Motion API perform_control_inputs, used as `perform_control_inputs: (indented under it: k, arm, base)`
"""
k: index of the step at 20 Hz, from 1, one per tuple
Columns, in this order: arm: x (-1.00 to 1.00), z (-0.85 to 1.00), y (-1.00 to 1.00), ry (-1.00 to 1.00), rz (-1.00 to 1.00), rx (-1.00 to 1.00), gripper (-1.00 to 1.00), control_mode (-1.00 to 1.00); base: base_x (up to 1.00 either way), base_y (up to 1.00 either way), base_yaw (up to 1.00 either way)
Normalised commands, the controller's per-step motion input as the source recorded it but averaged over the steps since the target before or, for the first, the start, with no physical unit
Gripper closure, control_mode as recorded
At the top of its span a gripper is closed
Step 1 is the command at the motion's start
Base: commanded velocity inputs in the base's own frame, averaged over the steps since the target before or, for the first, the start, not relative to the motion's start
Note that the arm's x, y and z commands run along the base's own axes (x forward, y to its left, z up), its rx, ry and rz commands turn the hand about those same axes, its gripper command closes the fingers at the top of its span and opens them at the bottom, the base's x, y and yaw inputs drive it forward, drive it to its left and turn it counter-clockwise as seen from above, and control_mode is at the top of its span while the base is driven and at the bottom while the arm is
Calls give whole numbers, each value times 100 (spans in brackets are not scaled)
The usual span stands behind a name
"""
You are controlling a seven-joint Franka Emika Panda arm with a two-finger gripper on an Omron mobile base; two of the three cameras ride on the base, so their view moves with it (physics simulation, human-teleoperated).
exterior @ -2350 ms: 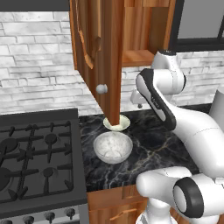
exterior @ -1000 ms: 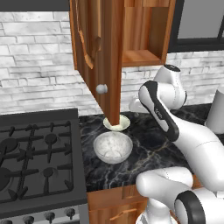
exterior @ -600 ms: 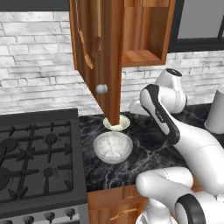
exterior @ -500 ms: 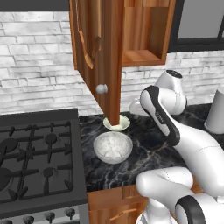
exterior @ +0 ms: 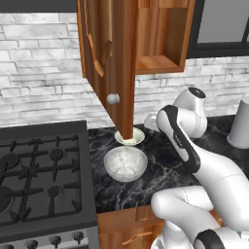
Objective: Pick up the bowls on the counter and stack them on top of one another in the open cabinet. Place the smaller bowl on top of the larger bowl.
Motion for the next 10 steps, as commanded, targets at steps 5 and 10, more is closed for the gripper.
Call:
perform_control_inputs:
  k: [5, 10]
  arm:
    - [0, -6, 0, -1, -15, 12, -100, -100]
    - [0, -3, -2, 0, -15, 13, -100, -100]
  base:
    - [0, 0, 0]
    - [0, 0, 0]
